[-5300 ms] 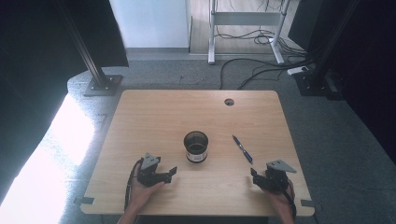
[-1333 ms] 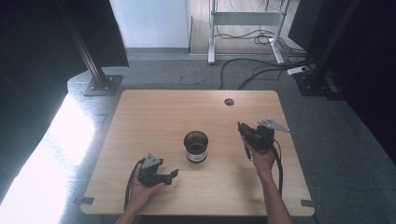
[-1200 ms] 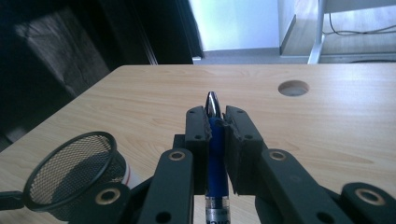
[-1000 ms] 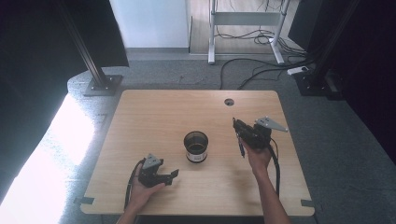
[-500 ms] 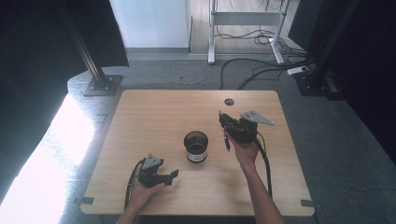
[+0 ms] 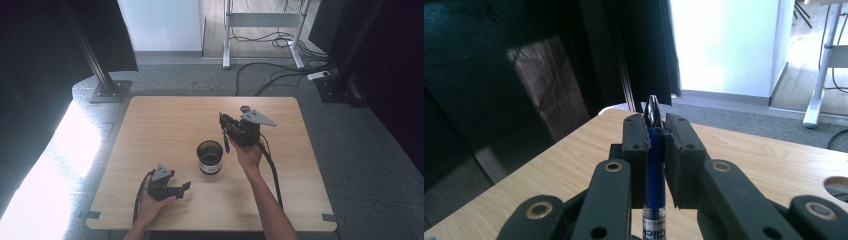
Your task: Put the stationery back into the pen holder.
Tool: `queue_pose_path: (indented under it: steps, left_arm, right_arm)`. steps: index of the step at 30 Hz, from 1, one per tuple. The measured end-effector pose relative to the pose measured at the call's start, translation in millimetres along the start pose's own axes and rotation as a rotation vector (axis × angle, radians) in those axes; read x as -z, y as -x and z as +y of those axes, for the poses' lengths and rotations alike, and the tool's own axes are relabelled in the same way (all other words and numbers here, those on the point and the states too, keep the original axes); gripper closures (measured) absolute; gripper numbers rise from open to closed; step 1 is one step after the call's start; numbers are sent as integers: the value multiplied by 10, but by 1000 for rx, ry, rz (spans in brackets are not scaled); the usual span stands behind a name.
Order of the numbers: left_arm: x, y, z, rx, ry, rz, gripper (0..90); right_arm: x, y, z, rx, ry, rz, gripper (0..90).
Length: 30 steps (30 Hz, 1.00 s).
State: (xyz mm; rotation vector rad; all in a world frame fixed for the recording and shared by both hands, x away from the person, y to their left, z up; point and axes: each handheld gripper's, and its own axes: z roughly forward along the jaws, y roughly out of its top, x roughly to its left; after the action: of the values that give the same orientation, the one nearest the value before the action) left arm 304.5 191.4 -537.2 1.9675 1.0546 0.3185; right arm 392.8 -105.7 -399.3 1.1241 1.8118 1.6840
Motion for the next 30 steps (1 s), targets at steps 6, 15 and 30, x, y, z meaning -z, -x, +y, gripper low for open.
queue_pose_path:
  steps: [6,15,30]
  left_arm:
    - [7,-8,1,1,2,0,160]
    - [7,-10,0,0,-1,0,160]
    - [21,-32,-2,5,3,-1,160]
  right_arm:
    - [-108,-51,-8,0,2,10,787]
    - [-148,-56,13,-5,3,9,786]
    - [-285,-208,25,9,0,39,786]
